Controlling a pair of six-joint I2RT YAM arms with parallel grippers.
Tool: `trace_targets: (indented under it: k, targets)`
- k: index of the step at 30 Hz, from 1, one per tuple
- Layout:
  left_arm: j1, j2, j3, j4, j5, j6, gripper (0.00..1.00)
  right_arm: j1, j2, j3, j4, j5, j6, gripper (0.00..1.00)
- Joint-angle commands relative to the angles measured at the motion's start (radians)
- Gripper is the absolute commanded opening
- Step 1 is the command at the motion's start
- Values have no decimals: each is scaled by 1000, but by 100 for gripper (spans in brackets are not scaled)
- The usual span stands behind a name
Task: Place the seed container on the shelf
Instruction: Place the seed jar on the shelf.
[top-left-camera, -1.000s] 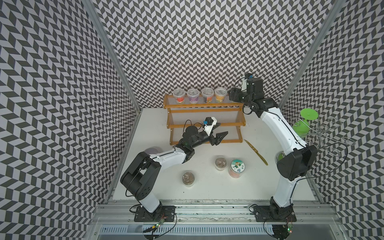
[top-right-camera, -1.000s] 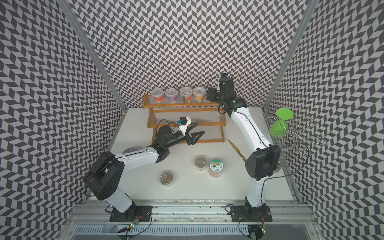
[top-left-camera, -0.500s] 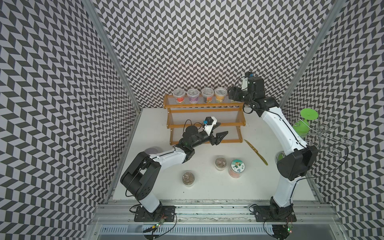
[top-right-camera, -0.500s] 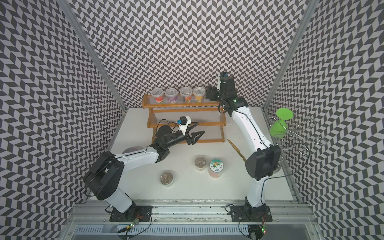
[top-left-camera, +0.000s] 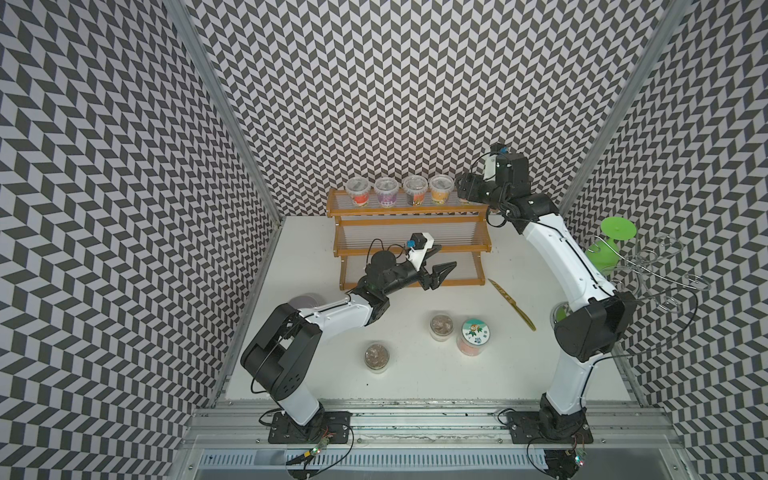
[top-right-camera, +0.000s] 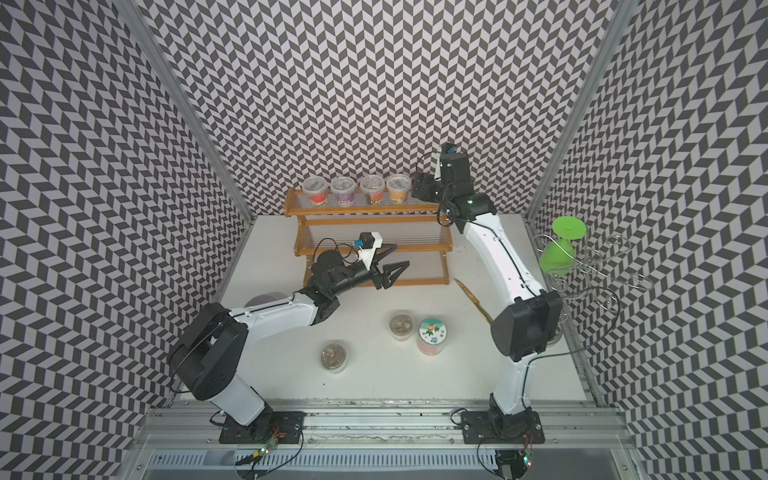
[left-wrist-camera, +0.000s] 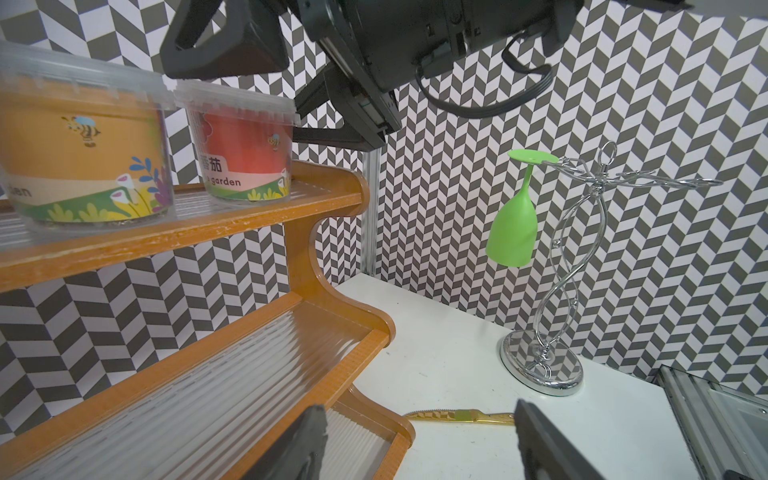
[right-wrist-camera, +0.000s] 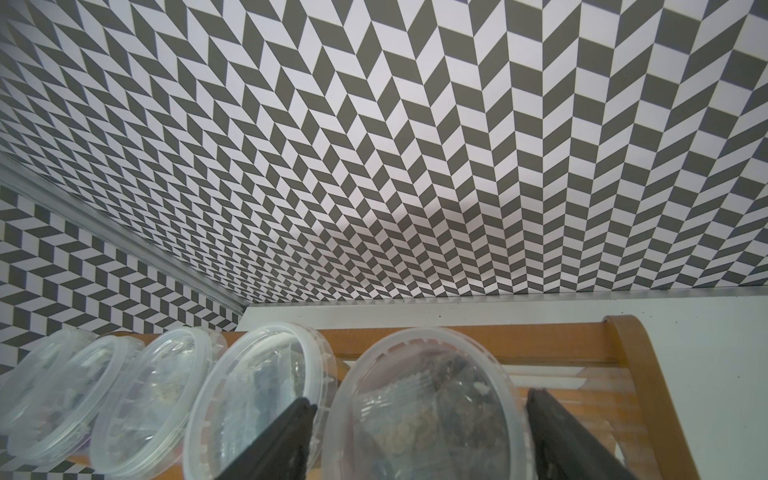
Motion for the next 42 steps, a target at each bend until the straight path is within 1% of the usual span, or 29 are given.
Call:
trace_targets:
  k: [1, 7, 10, 13, 16, 19, 22, 24, 27, 30, 32, 34, 37, 40, 42]
  targets:
    - [5, -28, 1, -9, -8, 5, 75, -5, -72, -11, 34, 20, -10, 83]
    - [4, -114, -78, -22, -53, 35, 76, -5, -151, -68, 60, 12, -36, 85]
    - [7, -179, -125, -46, -82, 45, 76, -5, -224, -137, 89, 2, -53, 86]
    - [9, -261, -173, -105, -131, 63, 78, -4, -333, -267, 155, -28, -71, 87]
    - [12, -357, -232, -180, -201, 59, 81, -5, -474, -458, 262, -94, -92, 89]
    - [15, -456, -288, -252, -270, 46, 84, -4, -605, -628, 330, -145, -102, 91]
    - [17, -545, -345, -297, -296, -8, 90, -3, -711, -771, 353, -214, -111, 92]
    - [19, -595, -372, -344, -330, -65, 99, -3, -772, -855, 346, -250, -114, 92]
    - [20, -657, -398, -421, -360, -108, 100, -3, -840, -962, 318, -325, -125, 92]
    - [21, -709, -415, -504, -390, -151, 100, 0, -874, -1053, 263, -384, -127, 92]
    - [24, -739, -424, -559, -401, -176, 100, 7, -886, -1104, 226, -402, -125, 92]
    - [27, -761, -438, -600, -416, -216, 100, 24, -898, -1150, 208, -405, -118, 92]
    - [40, -777, -454, -677, -428, -311, 100, 69, -914, -1204, 193, -367, -97, 92]
    - [41, -807, -481, -760, -427, -396, 100, 154, -925, -1235, 182, -282, -76, 92]
    - [41, -851, -519, -790, -454, -445, 100, 217, -927, -1252, 184, -223, -54, 92]
